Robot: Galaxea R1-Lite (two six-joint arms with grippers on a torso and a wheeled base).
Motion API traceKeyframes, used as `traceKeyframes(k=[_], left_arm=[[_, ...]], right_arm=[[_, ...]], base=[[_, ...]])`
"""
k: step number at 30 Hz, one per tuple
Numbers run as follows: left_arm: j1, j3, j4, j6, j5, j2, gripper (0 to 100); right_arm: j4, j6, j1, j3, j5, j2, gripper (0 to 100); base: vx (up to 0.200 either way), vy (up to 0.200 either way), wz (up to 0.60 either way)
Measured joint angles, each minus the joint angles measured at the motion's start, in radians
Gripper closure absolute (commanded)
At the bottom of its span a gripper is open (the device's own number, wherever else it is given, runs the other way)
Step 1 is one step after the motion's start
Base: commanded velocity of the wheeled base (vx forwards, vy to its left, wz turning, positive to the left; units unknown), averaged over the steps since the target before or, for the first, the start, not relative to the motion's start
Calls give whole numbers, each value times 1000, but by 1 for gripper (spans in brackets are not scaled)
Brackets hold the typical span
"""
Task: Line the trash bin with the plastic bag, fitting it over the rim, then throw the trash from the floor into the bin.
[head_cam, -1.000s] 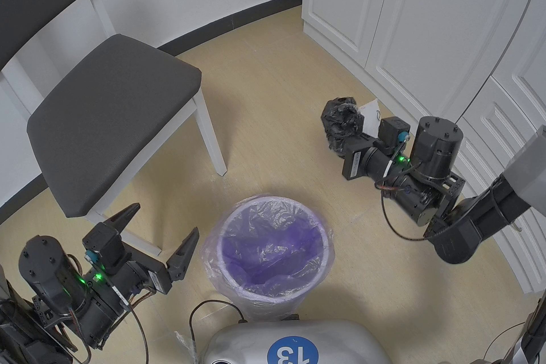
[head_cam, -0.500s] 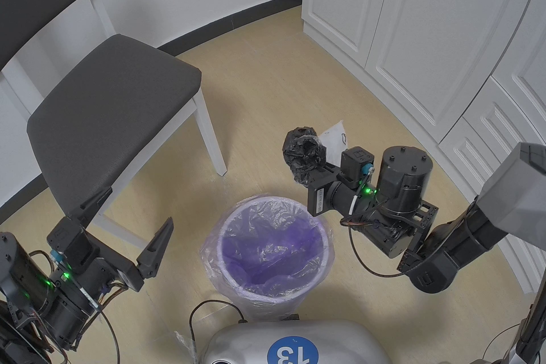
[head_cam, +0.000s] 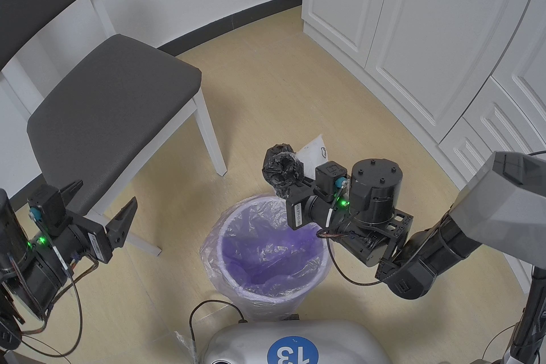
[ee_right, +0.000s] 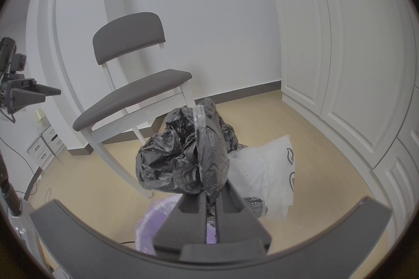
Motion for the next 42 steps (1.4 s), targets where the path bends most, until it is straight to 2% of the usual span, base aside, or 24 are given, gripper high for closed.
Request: traceKeyframes(k=[4, 6, 10, 15, 19, 24, 30, 42], left_arm=[[22, -104, 237, -114, -45, -42, 0], [38, -151, 341, -158, -103, -70, 0], [90, -216, 442, -206, -203, -120, 0], [149, -249, 452, -224, -228, -151, 0], [174, -254, 454, -227, -230, -150, 0], [196, -255, 448, -227, -231, -133, 0], [212, -252, 439, -227, -232, -109, 0], [215, -247, 437, -227, -233, -89, 0]], right_arm=[[29, 8, 8, -21, 2, 5, 100], [58, 26, 17, -38, 3, 6, 100], [151, 83, 50, -90, 7, 15, 100], [244, 144, 97, -181, 8, 50, 100], [261, 159, 129, -202, 9, 79, 100], [293, 163, 141, -175, 14, 99, 100], [321, 182, 147, -133, 58, 118, 100], [362, 197, 170, -83, 69, 132, 100]], base=[[0, 0, 0], [0, 0, 0], [0, 0, 0], [0, 0, 0], [0, 0, 0], [0, 0, 0], [0, 0, 0], [0, 0, 0]])
